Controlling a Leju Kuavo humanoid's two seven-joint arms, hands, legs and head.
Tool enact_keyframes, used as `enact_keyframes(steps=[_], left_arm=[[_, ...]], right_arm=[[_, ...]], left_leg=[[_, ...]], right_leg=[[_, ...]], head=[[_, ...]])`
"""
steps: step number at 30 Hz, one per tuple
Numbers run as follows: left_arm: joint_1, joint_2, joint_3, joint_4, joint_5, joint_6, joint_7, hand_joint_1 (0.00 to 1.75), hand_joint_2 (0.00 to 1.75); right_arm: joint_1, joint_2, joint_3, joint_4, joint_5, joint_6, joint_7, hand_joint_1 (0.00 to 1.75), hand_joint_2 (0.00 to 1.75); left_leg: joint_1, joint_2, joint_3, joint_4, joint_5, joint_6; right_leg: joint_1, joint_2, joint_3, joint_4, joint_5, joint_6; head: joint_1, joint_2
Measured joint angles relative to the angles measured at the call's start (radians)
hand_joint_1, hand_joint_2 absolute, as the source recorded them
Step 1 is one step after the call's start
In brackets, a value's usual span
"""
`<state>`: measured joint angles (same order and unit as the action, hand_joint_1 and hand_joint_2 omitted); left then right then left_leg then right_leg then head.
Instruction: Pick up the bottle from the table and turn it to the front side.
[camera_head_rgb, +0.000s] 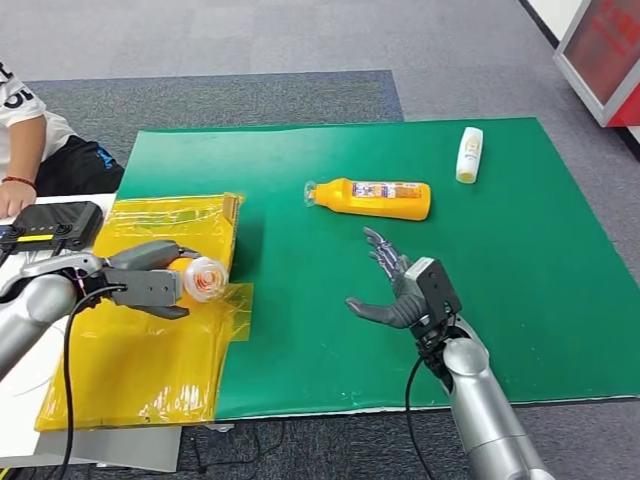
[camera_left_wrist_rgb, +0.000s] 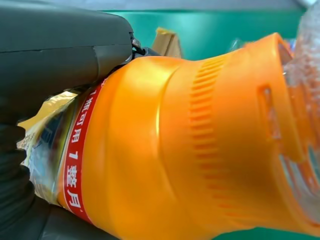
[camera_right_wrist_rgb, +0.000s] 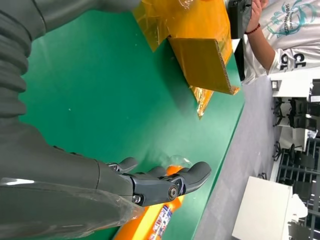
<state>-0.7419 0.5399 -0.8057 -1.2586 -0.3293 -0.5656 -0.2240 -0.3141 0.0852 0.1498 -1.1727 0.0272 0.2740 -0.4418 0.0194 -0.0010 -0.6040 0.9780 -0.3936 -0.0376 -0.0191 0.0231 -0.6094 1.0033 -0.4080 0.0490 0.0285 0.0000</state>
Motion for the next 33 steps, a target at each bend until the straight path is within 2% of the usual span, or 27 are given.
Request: enact_keyframes(steps=[4, 7, 13, 18, 24, 33], left_arm=[[-0.102, 0.012, -0.112, 0.050, 0.045, -0.059, 0.008, 1.75, 1.75], [-0.144, 0.012, -0.183, 0.090, 0.090, -0.049, 0.002, 1.75, 1.75], [-0.153, 0.004, -0.272, 0.156, 0.175, 0.017, -0.035, 1.75, 1.75], [-0.146, -0.014, -0.307, 0.203, 0.197, 0.087, -0.050, 1.75, 1.75], [-0.134, -0.066, -0.315, 0.261, 0.187, 0.124, -0.058, 1.75, 1.75], [-0.157, -0.182, -0.315, 0.380, 0.131, 0.126, -0.060, 1.75, 1.75]], right_arm=[[-0.022, 0.004, 0.015, 0.016, 0.004, 0.007, -0.001, 0.00, 1.75], [-0.039, 0.014, 0.032, 0.030, 0.008, 0.006, -0.002, 0.00, 1.75], [-0.050, 0.031, 0.058, 0.048, 0.007, 0.004, -0.009, 0.00, 1.75], [-0.049, 0.042, 0.066, 0.049, 0.004, 0.002, -0.015, 0.00, 1.75], [-0.024, 0.053, 0.072, 0.010, 0.005, 0.003, -0.017, 0.00, 1.75], [0.035, 0.056, 0.073, -0.100, 0.014, 0.002, -0.006, 0.00, 1.75]], left_leg=[[0.000, 0.000, -0.001, 0.000, 0.000, 0.000], [0.000, 0.000, -0.001, 0.000, 0.000, 0.000], [0.000, 0.000, -0.001, 0.000, 0.000, 0.000], [0.000, 0.000, -0.001, 0.000, 0.000, 0.000], [0.000, 0.000, 0.000, 0.000, 0.002, 0.001], [-0.001, -0.004, 0.000, 0.000, 0.005, 0.003]], right_leg=[[0.000, 0.000, 0.000, 0.000, 0.000, 0.000], [0.000, 0.000, 0.000, 0.000, 0.000, 0.000], [0.000, 0.000, -0.001, 0.000, 0.000, 0.000], [0.000, 0.000, 0.000, 0.000, 0.000, 0.000], [0.000, -0.001, 0.001, 0.000, 0.001, 0.000], [-0.001, -0.006, 0.003, 0.000, 0.002, 0.002]], head=[[0.000, 0.000], [0.000, 0.000], [0.000, 0.000], [0.000, 0.000], [0.000, 0.000], [0.000, 0.000]])
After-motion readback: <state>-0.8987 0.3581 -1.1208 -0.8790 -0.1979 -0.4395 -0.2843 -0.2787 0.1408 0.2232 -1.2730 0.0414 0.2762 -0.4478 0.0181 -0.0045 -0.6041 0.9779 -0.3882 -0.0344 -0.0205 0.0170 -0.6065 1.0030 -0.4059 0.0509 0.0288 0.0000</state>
